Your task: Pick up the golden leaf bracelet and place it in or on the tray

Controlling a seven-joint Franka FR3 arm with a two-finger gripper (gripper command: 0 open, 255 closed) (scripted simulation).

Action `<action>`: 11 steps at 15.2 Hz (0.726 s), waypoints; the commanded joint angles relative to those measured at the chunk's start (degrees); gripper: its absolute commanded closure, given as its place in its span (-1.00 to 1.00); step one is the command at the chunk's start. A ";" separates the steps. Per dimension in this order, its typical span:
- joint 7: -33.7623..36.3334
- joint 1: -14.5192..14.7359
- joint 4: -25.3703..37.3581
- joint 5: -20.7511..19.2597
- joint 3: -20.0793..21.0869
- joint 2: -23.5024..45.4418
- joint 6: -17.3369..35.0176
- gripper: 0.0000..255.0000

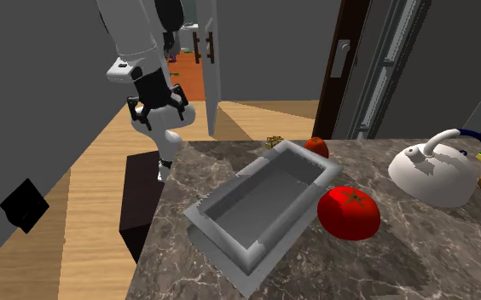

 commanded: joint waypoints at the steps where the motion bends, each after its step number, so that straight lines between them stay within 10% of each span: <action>1: 0.00 0.00 0.00 0.00 0.00 0.00 0.00 -1.00; 11: 13.03 3.75 1.00 6.71 14.14 5.93 7.69 -1.00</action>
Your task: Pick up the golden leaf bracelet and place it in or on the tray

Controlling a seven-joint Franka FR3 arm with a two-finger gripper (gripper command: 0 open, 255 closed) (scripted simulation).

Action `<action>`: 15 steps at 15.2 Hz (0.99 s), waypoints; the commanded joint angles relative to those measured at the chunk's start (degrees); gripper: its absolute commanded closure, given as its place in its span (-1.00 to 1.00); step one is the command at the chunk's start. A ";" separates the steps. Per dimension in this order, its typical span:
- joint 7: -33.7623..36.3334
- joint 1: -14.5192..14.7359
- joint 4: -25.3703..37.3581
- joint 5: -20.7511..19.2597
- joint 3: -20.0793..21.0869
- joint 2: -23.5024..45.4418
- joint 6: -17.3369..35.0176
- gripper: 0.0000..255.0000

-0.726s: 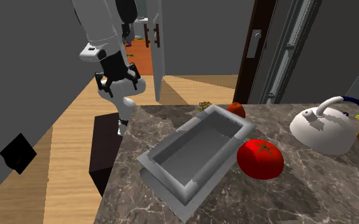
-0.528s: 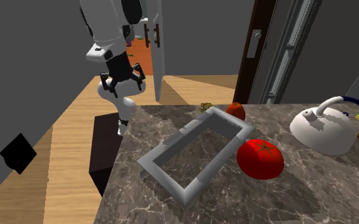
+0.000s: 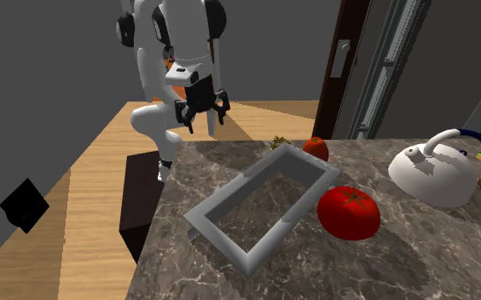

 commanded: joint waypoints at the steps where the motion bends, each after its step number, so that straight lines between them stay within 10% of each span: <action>1: 2.87 0.68 0.76 1.10 2.98 1.68 1.52 -1.00; 15: 23.17 1.49 14.47 -1.40 23.28 22.90 11.50 -1.00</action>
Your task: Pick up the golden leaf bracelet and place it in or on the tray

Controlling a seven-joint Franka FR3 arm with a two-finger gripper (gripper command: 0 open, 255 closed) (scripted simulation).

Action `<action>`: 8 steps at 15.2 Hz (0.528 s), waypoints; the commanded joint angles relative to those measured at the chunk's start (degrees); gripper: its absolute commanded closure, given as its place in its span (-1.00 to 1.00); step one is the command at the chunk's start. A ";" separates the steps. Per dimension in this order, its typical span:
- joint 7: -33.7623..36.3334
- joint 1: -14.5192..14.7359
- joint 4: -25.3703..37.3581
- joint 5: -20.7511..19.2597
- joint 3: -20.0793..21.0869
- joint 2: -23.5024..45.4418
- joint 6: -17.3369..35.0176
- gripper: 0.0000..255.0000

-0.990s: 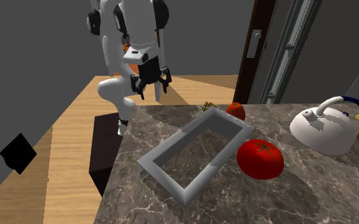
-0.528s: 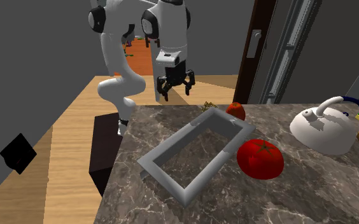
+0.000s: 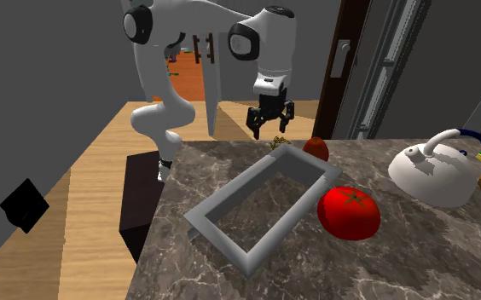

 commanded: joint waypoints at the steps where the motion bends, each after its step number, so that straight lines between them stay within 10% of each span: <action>1: 3.42 -0.13 2.82 -1.77 2.88 3.87 0.95 -1.00; 8: 3.46 0.10 -2.18 -1.67 3.48 4.31 6.35 -1.00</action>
